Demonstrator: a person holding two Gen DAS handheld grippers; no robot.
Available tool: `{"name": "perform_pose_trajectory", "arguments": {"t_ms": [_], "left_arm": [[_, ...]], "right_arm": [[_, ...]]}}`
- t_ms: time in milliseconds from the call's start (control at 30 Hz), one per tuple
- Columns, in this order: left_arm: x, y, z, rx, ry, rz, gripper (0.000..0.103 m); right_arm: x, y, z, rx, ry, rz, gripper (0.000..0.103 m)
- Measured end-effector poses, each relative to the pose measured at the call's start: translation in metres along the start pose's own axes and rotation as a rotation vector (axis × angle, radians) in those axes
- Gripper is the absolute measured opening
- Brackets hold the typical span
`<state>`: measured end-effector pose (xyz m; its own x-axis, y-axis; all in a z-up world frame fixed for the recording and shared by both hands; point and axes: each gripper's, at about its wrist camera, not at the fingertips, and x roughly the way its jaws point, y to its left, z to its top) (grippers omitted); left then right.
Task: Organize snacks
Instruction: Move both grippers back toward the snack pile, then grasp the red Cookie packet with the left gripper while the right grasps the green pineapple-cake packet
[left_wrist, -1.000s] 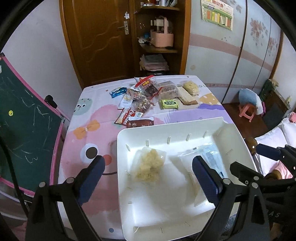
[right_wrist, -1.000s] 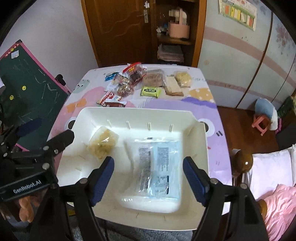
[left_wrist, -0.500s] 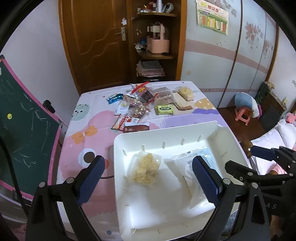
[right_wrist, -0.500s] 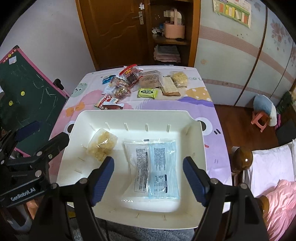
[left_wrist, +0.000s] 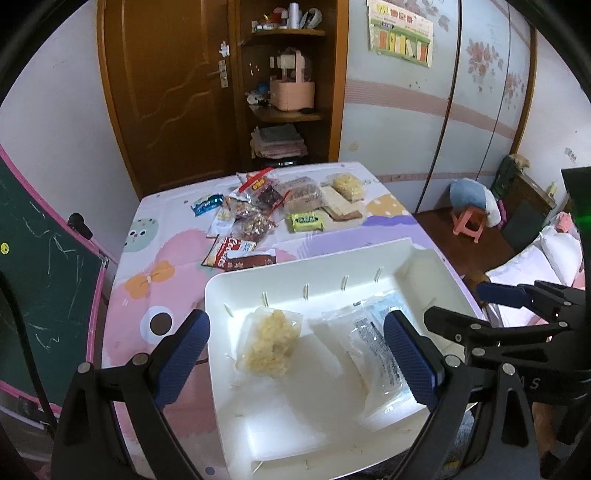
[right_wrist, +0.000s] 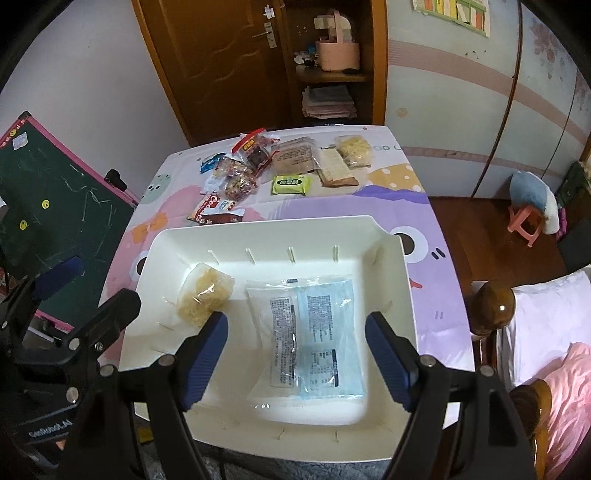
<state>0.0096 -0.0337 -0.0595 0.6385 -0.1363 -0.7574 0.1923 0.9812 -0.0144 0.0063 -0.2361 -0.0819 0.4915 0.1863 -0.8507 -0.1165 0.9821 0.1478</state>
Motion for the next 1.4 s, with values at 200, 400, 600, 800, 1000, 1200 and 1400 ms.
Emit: {"name": "perform_pose_trajectory", "arguments": {"t_ms": [200,400,600,800,1000,1200,1400], "left_arm": [[0.001,0.011,0.008,-0.017,0.004,0.007,0.095],[0.003,0.035,0.025,-0.025,-0.004,0.048,0.095],[0.006,0.067,0.049,-0.041,-0.008,0.116,0.095],[0.018,0.097,0.084,-0.053,0.011,0.153,0.095],[0.028,0.110,0.124,-0.004,-0.002,0.214,0.095],[0.071,0.125,0.154,0.000,0.063,0.189,0.095],[0.151,0.126,0.152,0.024,0.219,0.139,0.095]], "right_arm": [[0.005,0.001,0.007,-0.007,0.000,0.012,0.077],[0.002,0.001,0.022,-0.013,-0.035,0.022,0.077],[-0.005,-0.002,0.043,-0.035,-0.096,0.039,0.077],[-0.009,-0.006,0.080,-0.039,-0.111,0.069,0.077],[-0.018,-0.015,0.136,-0.051,-0.172,0.042,0.077],[0.001,-0.023,0.196,-0.034,-0.162,0.025,0.077],[0.076,-0.013,0.225,-0.052,-0.028,0.021,0.077]]}}
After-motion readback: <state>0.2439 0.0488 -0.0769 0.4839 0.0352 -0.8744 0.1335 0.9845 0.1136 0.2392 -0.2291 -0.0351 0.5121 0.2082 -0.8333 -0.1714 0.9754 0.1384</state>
